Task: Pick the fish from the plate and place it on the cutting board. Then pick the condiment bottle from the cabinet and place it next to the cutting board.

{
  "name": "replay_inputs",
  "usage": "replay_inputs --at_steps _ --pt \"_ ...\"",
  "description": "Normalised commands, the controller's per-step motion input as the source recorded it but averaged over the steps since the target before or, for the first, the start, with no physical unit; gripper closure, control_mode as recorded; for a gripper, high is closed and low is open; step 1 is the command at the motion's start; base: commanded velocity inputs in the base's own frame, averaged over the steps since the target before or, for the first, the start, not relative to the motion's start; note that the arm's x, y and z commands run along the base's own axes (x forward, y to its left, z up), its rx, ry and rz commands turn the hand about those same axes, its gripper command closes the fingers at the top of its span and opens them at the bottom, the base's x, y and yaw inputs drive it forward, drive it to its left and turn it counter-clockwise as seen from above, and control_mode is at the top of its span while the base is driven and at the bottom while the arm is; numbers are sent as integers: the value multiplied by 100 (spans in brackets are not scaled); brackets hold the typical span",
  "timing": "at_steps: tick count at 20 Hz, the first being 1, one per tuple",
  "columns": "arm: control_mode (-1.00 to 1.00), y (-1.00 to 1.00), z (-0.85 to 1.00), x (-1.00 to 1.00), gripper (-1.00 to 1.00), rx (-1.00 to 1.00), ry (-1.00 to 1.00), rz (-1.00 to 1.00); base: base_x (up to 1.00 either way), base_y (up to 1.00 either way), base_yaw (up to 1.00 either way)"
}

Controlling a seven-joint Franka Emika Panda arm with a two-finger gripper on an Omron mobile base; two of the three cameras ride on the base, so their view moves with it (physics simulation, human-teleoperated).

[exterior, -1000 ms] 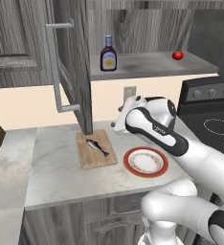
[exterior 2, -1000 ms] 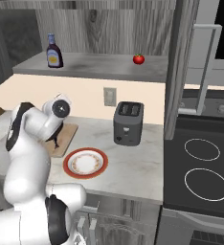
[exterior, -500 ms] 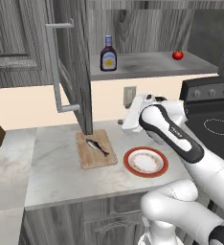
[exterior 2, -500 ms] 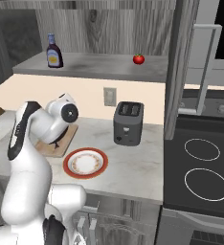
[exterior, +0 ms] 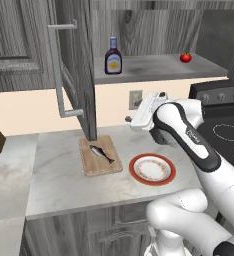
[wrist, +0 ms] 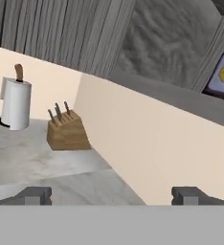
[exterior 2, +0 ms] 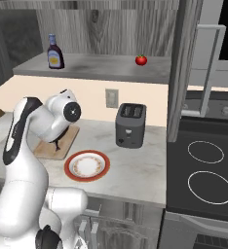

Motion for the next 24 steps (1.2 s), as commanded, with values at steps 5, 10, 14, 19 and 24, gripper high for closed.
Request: replay_inputs --at_steps 5,10,14,19,24 --pt "-100 0 39 -8 -100 9 0 0 0 0 0" --pt "-100 0 40 -3 -100 9 0 0 0 0 0" --pt "-100 0 41 0 -100 8 0 0 0 0 0" --pt "-100 0 36 0 -100 7 0 0 0 0 0" --pt "-100 -2 35 0 -100 7 0 0 0 0 0"
